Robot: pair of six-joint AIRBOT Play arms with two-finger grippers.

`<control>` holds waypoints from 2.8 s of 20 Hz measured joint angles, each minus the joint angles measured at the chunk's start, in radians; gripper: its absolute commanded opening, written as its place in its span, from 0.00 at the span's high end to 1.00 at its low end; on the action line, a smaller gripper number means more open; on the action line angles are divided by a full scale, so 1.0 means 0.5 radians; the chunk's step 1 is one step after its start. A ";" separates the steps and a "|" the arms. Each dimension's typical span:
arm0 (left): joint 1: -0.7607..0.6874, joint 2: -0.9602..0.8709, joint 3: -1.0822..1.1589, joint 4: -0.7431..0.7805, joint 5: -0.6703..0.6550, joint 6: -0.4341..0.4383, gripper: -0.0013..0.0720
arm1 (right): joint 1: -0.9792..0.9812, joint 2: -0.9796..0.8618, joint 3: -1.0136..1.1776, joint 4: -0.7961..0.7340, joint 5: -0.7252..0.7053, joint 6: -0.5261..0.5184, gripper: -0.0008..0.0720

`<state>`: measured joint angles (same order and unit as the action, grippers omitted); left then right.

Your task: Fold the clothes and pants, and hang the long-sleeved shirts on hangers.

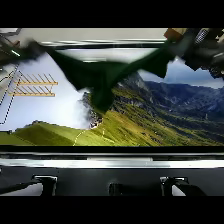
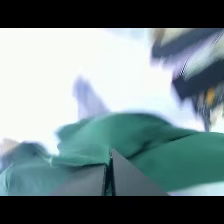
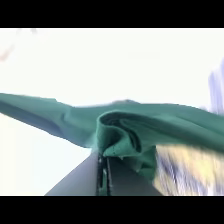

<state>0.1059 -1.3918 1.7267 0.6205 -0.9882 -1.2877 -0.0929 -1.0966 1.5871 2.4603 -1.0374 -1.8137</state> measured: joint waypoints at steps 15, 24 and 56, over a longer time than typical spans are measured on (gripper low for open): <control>0.059 0.731 0.375 1.299 -0.200 -0.697 0.96 | -0.003 0.511 0.436 -0.418 -0.045 0.790 0.95; -0.292 -0.526 0.148 1.208 0.092 -0.517 0.96 | 0.079 -0.536 0.040 -0.550 -0.534 0.558 0.95; -0.349 1.168 -2.614 0.163 -0.087 -0.876 0.00 | 0.118 -1.006 -0.099 -0.597 -0.806 0.351 0.95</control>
<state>-0.0685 -0.8078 0.4198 0.7017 -1.0317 -1.7256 -0.0338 -1.5997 1.5375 2.1620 -1.4403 -1.6382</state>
